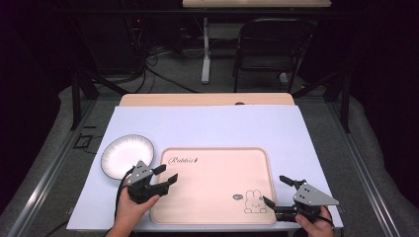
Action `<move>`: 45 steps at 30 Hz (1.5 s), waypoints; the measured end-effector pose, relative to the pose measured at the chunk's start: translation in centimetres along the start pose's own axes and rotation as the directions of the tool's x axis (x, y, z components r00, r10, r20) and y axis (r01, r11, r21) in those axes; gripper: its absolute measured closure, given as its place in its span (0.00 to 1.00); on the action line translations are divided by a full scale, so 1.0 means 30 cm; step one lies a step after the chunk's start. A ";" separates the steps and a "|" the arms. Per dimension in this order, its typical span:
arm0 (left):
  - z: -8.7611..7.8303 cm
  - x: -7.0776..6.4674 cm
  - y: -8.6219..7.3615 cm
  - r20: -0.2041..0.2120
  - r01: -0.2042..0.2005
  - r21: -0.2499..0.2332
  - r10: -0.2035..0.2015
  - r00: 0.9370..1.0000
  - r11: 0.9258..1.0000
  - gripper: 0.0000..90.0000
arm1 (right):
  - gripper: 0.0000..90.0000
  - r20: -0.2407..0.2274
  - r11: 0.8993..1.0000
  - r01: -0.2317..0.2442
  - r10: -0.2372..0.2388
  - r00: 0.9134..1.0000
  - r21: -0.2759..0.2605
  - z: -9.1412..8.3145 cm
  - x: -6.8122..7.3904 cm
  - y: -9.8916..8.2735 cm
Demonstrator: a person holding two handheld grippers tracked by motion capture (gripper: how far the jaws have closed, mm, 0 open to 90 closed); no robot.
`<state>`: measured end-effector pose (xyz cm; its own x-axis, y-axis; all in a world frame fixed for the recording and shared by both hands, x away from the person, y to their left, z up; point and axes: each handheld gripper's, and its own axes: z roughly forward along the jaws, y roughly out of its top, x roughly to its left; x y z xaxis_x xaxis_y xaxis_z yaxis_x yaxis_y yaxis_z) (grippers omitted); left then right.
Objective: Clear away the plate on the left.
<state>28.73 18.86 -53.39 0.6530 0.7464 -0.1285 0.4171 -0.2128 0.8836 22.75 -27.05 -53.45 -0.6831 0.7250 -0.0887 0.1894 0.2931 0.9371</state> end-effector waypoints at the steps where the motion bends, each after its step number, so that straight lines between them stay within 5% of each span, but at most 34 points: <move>1: 0.001 0.002 0.001 -0.005 0.001 0.005 -0.001 1.000 1.000 0.45 | 0.16 0.000 1.000 0.000 0.000 1.000 0.000 0.000 0.000 0.000; 15: -0.003 -0.007 0.000 -0.013 -0.005 0.028 0.005 1.000 1.000 0.45 | 0.16 0.001 1.000 0.008 -0.008 1.000 0.001 -0.001 0.006 0.003; 18: 0.001 -0.008 0.005 -0.006 -0.004 0.079 0.005 1.000 0.997 0.45 | 0.16 -0.002 1.000 0.011 -0.011 1.000 0.007 0.002 0.006 0.003; 28: 0.009 0.007 0.059 -0.026 0.026 0.252 -0.020 0.999 0.967 0.45 | 0.16 0.000 1.000 0.012 -0.012 1.000 0.001 0.000 0.007 0.002; 39: -0.001 0.035 0.108 -0.039 0.092 0.311 -0.084 0.996 0.946 0.45 | 0.16 0.000 1.000 0.012 -0.012 1.000 0.000 -0.001 0.007 0.002; 45: -0.011 0.057 0.133 -0.053 0.119 0.354 -0.107 0.993 0.928 0.45 | 0.16 -0.001 1.000 0.014 -0.014 1.000 -0.001 -0.001 0.007 0.002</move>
<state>31.28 19.50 -49.95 0.5699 0.7975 -0.1983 0.6884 -0.3315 0.6451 22.60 -26.89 -53.39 -0.6860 0.7205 -0.1014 0.1790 0.3022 0.9363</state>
